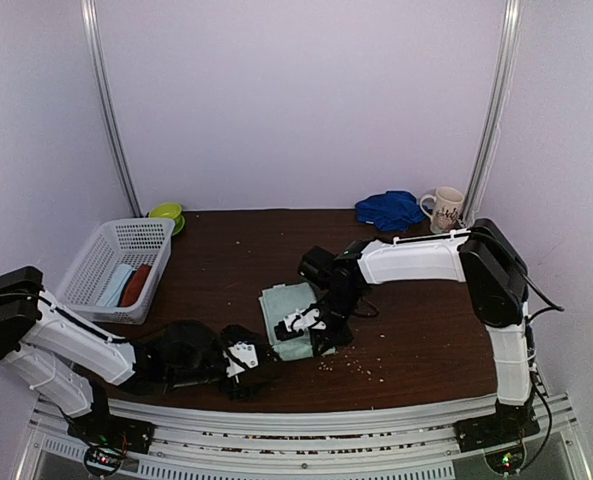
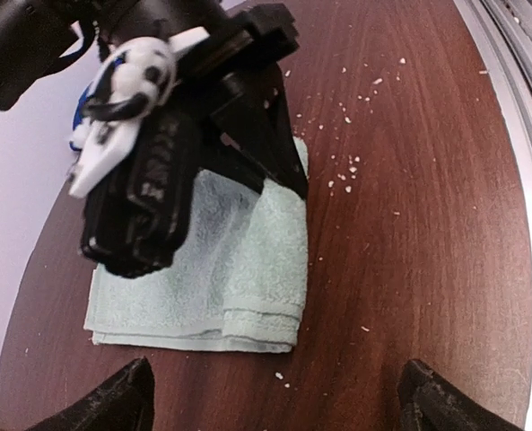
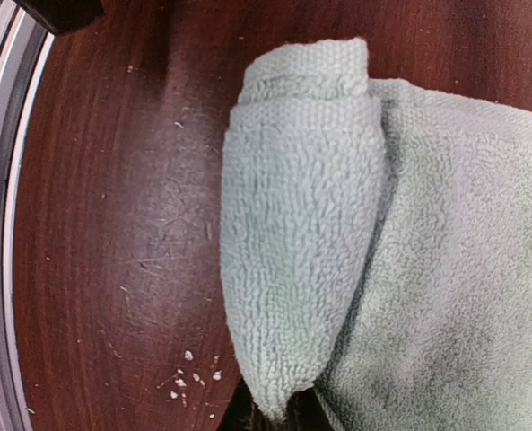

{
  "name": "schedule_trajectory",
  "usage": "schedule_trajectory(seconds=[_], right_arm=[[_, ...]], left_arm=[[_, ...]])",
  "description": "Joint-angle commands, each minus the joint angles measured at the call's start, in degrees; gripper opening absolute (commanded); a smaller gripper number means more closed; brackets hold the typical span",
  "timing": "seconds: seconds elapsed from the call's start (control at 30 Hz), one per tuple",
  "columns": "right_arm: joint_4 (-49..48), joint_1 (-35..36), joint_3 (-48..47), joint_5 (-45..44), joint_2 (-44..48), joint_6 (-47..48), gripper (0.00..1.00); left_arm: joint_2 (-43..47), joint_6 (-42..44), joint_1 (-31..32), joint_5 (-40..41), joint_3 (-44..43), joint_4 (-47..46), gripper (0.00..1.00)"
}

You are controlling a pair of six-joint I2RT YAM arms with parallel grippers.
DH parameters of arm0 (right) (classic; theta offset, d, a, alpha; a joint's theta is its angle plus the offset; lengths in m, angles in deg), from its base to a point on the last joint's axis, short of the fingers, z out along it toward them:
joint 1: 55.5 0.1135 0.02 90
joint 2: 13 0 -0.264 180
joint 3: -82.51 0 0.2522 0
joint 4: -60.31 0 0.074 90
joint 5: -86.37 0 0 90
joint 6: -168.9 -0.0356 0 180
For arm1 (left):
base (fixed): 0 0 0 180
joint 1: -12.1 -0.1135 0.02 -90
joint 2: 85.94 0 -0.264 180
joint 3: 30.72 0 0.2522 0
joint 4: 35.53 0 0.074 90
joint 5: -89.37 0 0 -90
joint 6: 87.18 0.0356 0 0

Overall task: Roll the towels
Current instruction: Roll the towel at the center of the board.

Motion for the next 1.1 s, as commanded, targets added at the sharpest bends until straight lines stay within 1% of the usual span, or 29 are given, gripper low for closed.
schedule_trajectory(seconds=[0.0,0.17,0.27,0.37,0.63,0.73,0.8,0.97,1.03,1.07], right_arm=[[12.74,-0.32,-2.10,2.83,-4.87,-1.53,0.02],[13.51,-0.34,-2.81,2.38,-5.43,-1.85,0.02],[13.72,-0.38,-3.01,2.27,-5.53,-1.97,0.02],[14.19,-0.40,-3.25,2.78,-5.88,-1.89,0.02],[14.53,-0.51,-3.84,2.92,-6.71,-1.98,0.02],[14.53,-0.48,-3.80,2.97,-6.61,-1.89,0.02],[14.53,-0.45,-3.81,3.05,-6.59,-1.90,0.02],[14.31,-0.49,-3.64,2.97,-6.50,-1.81,0.02],[14.29,-0.53,-3.62,2.90,-6.50,-1.81,0.02],[14.23,-0.46,-3.62,2.91,-6.50,-1.81,0.02]], left_arm=[[-4.23,6.38,3.14,7.06,-2.75,-2.43,0.96],[-7.37,9.43,5.83,11.57,-4.72,-3.54,0.95],[-9.39,11.84,7.49,13.59,-5.93,-3.62,0.93],[-13.23,13.96,9.65,15.34,-7.86,-3.13,0.89],[-19.66,14.83,11.45,18.29,-12.46,-1.51,0.73],[-20.97,14.30,11.71,18.47,-13.37,-0.77,0.64],[-21.78,13.68,11.73,19.35,-13.91,-0.26,0.63],[-23.76,11.43,11.73,21.99,-15.52,1.79,0.53],[-23.96,10.63,11.73,21.88,-15.54,2.16,0.47],[-24.05,10.28,11.73,21.88,-15.52,2.35,0.43]])
